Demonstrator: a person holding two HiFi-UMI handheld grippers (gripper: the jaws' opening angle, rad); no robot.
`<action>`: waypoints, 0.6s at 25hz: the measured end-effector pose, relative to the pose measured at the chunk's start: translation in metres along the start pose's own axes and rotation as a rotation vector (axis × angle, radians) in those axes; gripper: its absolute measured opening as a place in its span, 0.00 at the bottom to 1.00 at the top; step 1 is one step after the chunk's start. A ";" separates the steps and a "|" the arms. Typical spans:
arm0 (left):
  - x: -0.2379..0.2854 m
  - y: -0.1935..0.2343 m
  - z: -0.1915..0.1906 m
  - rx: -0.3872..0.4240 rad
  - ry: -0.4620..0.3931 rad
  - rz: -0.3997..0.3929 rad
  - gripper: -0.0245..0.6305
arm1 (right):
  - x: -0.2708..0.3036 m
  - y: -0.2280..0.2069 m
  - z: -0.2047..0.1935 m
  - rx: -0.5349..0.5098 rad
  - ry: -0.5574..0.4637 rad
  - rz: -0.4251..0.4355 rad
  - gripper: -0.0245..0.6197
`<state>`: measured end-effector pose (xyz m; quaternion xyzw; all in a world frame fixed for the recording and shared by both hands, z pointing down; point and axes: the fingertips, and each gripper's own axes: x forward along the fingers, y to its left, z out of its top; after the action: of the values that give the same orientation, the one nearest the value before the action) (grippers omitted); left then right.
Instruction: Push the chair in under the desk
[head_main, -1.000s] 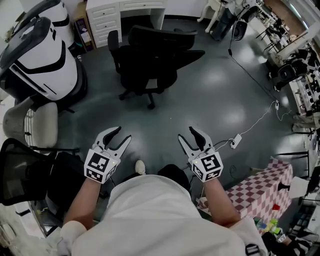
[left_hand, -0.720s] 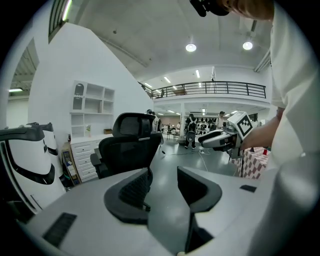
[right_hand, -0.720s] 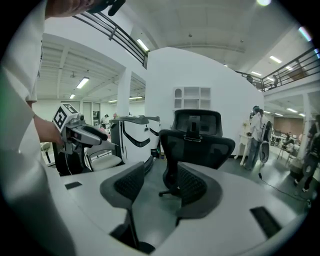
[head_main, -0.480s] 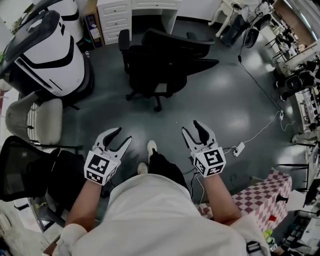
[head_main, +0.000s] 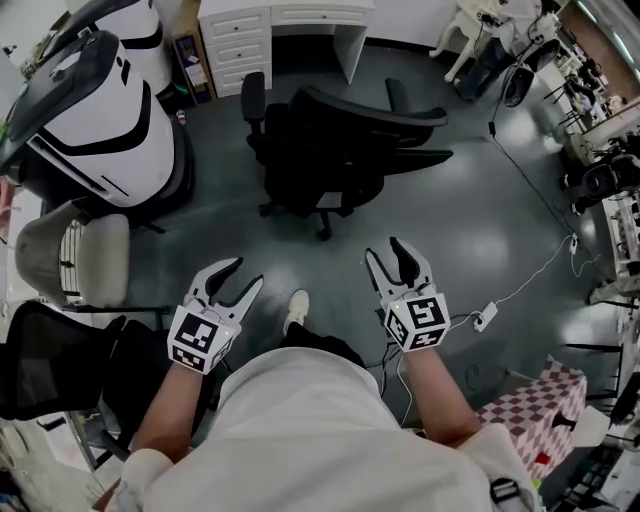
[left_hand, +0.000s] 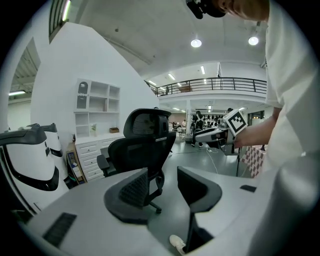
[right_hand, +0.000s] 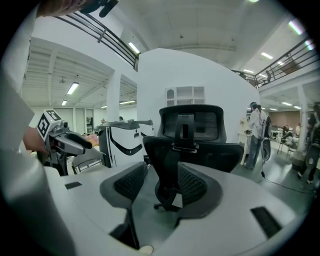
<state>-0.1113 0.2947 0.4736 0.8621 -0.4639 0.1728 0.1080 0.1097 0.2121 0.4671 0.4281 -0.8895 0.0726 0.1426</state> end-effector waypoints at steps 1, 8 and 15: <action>0.008 0.008 0.004 0.004 0.005 0.000 0.32 | 0.008 -0.007 0.004 0.012 -0.007 -0.006 0.34; 0.069 0.059 0.036 0.024 0.017 -0.015 0.33 | 0.063 -0.035 0.029 0.057 -0.041 -0.017 0.42; 0.110 0.097 0.053 0.068 0.024 -0.019 0.36 | 0.096 -0.056 0.048 0.073 -0.073 -0.027 0.49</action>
<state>-0.1262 0.1392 0.4713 0.8675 -0.4484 0.1977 0.0856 0.0875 0.0940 0.4526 0.4474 -0.8849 0.0872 0.0955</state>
